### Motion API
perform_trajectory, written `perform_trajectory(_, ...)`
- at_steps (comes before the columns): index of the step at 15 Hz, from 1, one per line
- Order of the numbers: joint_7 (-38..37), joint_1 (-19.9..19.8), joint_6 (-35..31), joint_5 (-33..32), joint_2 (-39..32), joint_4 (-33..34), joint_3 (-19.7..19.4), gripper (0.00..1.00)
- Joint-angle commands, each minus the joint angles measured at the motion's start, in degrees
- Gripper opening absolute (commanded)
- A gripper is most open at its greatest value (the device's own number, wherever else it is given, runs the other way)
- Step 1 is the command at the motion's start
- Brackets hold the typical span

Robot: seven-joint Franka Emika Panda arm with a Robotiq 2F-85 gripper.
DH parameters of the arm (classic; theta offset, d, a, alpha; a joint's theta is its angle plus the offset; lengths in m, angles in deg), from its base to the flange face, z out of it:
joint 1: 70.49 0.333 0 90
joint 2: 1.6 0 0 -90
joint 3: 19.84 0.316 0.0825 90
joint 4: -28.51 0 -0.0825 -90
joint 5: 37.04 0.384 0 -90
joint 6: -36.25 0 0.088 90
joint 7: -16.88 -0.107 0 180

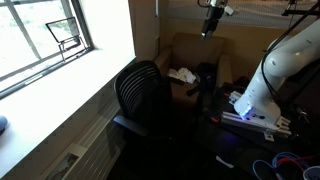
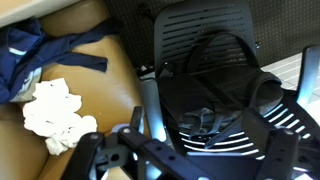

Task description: Hang the black clothing from the sofa on the backrest of the black chair

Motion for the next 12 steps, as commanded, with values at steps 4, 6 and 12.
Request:
perform_trajectory(4,-0.75,-3.54,-5.95,4.75,-14.94,1.37,-1.77,1.00)
perform_trajectory(6,-0.91,-3.54,-6.14,5.64,-18.79,3.35,-2.19,1.00)
perform_trajectory(12,-10.11,-6.81,-21.86,14.79,-39.51,7.09,-3.38,1.00)
